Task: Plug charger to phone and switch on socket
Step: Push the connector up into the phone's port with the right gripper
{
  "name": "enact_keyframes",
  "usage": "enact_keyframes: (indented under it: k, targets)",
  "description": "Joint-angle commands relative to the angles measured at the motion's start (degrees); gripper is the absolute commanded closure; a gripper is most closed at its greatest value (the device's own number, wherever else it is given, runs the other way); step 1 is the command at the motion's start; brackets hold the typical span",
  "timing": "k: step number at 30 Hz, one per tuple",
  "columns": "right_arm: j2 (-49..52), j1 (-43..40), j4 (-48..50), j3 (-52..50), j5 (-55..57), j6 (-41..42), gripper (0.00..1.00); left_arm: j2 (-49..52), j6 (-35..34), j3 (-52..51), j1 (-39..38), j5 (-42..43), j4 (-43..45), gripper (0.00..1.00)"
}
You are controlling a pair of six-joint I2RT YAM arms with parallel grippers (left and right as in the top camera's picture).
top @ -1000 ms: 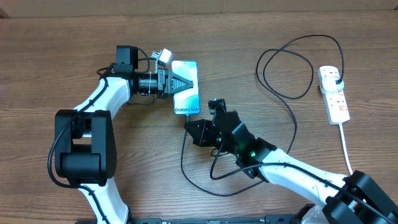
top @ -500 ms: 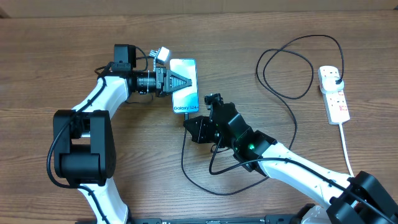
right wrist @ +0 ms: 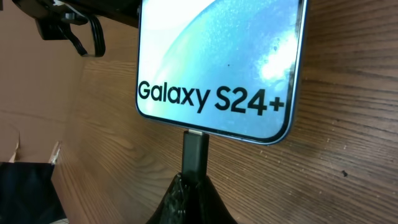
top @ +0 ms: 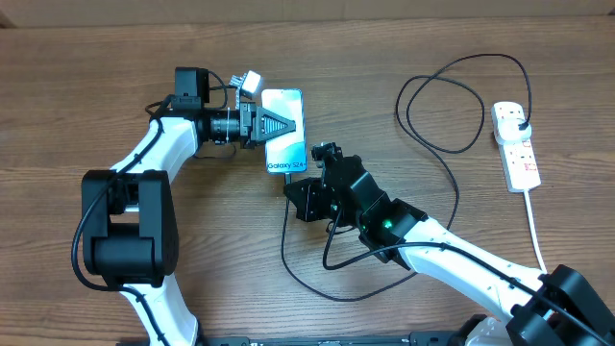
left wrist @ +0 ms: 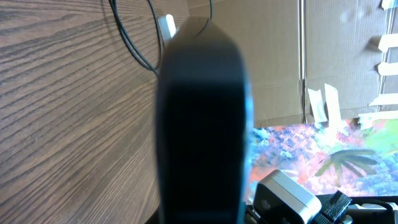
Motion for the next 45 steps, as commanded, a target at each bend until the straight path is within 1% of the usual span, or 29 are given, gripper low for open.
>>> enact_keyframes:
  k: [1,8,19,26,45]
  targets:
    - [-1.8,-3.2,4.6,6.1,8.8,-2.3,0.96,-0.9,1.0,-1.0,-1.3,4.2,-1.3,0.96]
    - [-0.8,-3.2,6.0,7.0,8.8,-4.2,0.96,-0.9,1.0,-1.0,-1.4,4.2,-1.3,0.96]
    - [0.2,-4.2,6.0,9.7,8.7,-4.2,0.96,-0.9,1.0,-1.0,-1.9,4.2,-1.3,0.96]
    - [0.2,-5.3,6.0,9.9,8.1,-4.2,0.96,-0.9,1.2,-1.0,-3.3,4.2,-0.9,0.96]
    - [0.2,-5.9,7.9,11.0,8.1,-4.2,0.96,-0.9,1.1,-1.0,-3.3,4.2,-0.9,0.96]
